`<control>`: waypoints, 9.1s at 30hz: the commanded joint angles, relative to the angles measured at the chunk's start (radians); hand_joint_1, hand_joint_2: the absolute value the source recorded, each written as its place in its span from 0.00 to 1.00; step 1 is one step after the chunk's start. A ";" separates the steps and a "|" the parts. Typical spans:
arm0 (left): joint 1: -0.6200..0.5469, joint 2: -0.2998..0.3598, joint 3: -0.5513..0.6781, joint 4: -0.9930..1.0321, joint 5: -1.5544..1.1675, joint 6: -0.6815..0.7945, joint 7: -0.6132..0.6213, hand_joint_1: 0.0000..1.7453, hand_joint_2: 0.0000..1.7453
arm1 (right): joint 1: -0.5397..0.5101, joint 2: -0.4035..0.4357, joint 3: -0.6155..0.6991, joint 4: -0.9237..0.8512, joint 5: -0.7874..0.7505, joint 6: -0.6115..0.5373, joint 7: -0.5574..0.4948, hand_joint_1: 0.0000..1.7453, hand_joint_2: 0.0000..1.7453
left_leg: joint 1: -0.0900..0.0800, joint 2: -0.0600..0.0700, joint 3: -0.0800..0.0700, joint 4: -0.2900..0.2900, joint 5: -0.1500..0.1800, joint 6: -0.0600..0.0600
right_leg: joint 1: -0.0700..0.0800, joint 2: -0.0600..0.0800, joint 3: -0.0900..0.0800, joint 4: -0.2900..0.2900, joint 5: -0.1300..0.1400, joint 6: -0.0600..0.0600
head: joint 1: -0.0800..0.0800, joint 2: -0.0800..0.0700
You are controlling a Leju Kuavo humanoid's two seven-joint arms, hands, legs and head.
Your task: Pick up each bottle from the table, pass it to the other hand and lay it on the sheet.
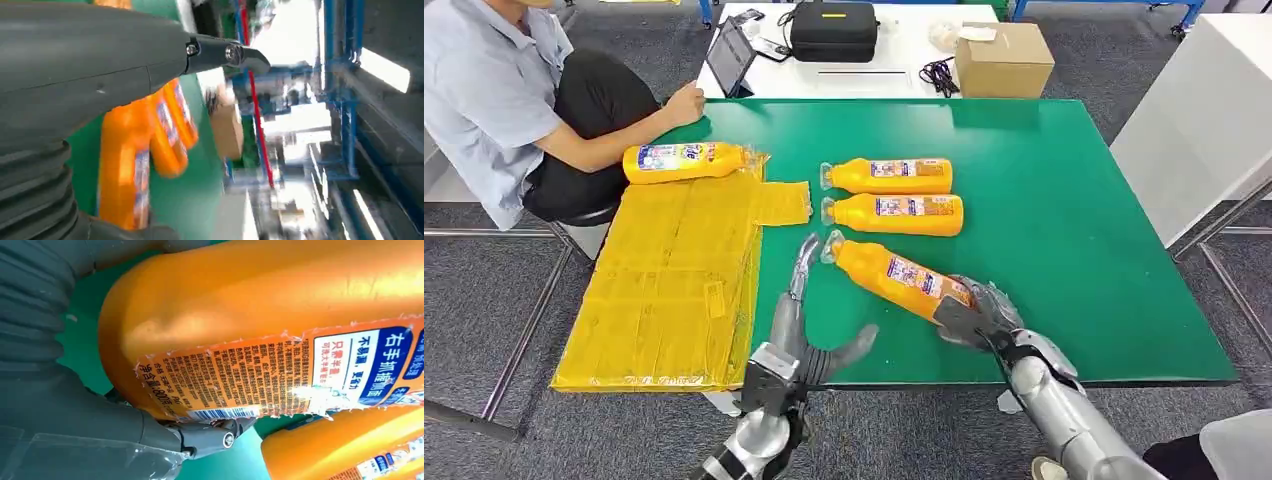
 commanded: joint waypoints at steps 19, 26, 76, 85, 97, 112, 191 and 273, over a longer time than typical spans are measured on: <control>0.159 0.067 0.326 0.044 0.449 -0.210 0.078 0.00 1.00 | 0.219 0.153 -0.109 -0.297 -0.121 0.015 -0.089 1.00 1.00 | 0.003 0.001 -0.003 -0.001 -0.003 -0.004 | 0.003 0.002 -0.003 -0.001 -0.002 -0.004 | 0.000 0.000; 0.141 0.079 0.316 0.079 0.487 -0.340 0.120 0.00 1.00 | 0.215 0.155 -0.065 -0.339 -0.150 0.043 -0.112 1.00 1.00 | 0.002 0.001 -0.005 -0.001 -0.003 -0.004 | 0.002 0.002 -0.005 0.000 -0.002 -0.004 | 0.000 0.000; 0.012 0.032 0.303 0.192 0.495 -0.697 0.090 0.00 1.00 | 0.075 0.208 0.148 -0.190 -0.200 0.209 -0.184 1.00 1.00 | 0.003 0.000 -0.006 0.000 -0.003 -0.004 | 0.002 0.001 -0.006 0.000 -0.002 -0.004 | 0.000 0.000; 0.006 0.028 0.275 0.190 0.478 -0.753 0.021 1.00 1.00 | 0.050 0.228 0.158 -0.125 -0.233 0.233 -0.180 1.00 1.00 | 0.002 -0.001 -0.007 -0.001 -0.002 -0.004 | 0.002 0.001 -0.006 0.000 -0.002 -0.003 | 0.000 0.000; -0.011 0.013 0.290 0.195 0.473 -0.799 0.017 1.00 1.00 | 0.016 0.245 0.158 -0.076 -0.251 0.255 -0.169 1.00 1.00 | 0.002 -0.001 -0.008 0.000 -0.002 -0.003 | 0.001 0.001 -0.007 0.000 -0.002 -0.003 | 0.000 0.000; 0.007 0.012 0.297 0.152 0.424 -0.782 -0.004 1.00 1.00 | 0.022 0.253 0.164 -0.047 -0.250 0.242 -0.148 0.00 1.00 | 0.002 -0.001 -0.008 0.000 -0.002 -0.003 | 0.001 0.000 -0.007 0.000 -0.002 -0.003 | 0.000 0.000; -0.380 0.133 0.475 0.774 -1.457 -0.265 0.676 0.36 1.00 | 0.115 0.266 -0.073 -0.139 -0.073 0.040 -0.174 0.00 1.00 | 0.001 -0.002 0.005 -0.002 0.001 -0.003 | 0.001 0.001 0.005 0.001 0.000 -0.003 | 0.000 0.000; -0.261 0.106 0.117 0.335 -1.131 -0.041 0.505 0.00 1.00 | 0.194 0.261 -0.167 -0.185 -0.065 0.003 -0.230 0.00 1.00 | 0.001 -0.006 -0.010 -0.001 0.001 -0.003 | 0.001 -0.002 -0.009 0.001 -0.001 -0.003 | 0.000 0.000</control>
